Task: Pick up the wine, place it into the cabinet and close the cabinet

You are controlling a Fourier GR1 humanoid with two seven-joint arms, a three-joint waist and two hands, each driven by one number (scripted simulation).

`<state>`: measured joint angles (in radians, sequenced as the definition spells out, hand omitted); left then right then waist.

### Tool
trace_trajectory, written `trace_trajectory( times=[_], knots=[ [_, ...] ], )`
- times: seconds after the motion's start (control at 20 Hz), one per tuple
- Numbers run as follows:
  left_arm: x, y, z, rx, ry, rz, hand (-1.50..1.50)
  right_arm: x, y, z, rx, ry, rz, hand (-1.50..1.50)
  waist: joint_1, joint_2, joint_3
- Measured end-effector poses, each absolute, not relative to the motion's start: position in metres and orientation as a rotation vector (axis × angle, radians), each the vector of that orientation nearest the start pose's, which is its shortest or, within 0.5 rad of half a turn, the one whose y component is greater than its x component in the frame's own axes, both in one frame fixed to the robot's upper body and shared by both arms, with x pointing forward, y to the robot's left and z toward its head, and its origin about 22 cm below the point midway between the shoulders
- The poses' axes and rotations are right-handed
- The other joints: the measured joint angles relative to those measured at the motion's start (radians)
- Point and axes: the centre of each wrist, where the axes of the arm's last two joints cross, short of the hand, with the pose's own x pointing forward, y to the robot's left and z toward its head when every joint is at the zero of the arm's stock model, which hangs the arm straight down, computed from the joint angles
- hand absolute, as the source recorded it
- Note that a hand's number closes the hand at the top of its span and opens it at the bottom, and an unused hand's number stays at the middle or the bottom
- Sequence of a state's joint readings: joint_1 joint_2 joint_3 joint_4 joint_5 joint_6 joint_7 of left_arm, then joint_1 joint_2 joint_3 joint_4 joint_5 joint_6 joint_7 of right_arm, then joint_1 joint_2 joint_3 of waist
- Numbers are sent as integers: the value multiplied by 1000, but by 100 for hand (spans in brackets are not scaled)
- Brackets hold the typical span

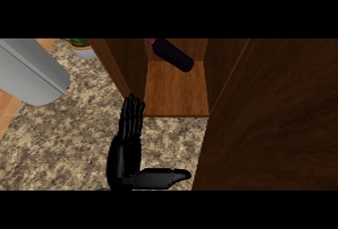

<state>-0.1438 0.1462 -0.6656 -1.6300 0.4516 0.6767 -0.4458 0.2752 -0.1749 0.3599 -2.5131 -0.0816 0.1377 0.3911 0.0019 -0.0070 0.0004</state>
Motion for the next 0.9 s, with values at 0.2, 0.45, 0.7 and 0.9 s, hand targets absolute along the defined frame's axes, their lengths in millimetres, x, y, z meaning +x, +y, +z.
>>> trace_trajectory(
  times=[0.2,0.45,0.7,0.9],
  knots=[
    [198,117,27,-183,-1894,201,-150,110,-193,159,412,-1716,571,150,0,-1,0],
    [176,145,28,-161,-1896,200,-150,105,-181,158,511,-1656,684,150,6,-1,-1],
    [163,172,35,-141,-1901,191,-150,104,-172,161,551,-1630,720,150,7,-2,-3],
    [149,194,40,-125,-1912,192,-150,106,-161,164,568,-1628,730,150,15,-3,-4]
  ],
)
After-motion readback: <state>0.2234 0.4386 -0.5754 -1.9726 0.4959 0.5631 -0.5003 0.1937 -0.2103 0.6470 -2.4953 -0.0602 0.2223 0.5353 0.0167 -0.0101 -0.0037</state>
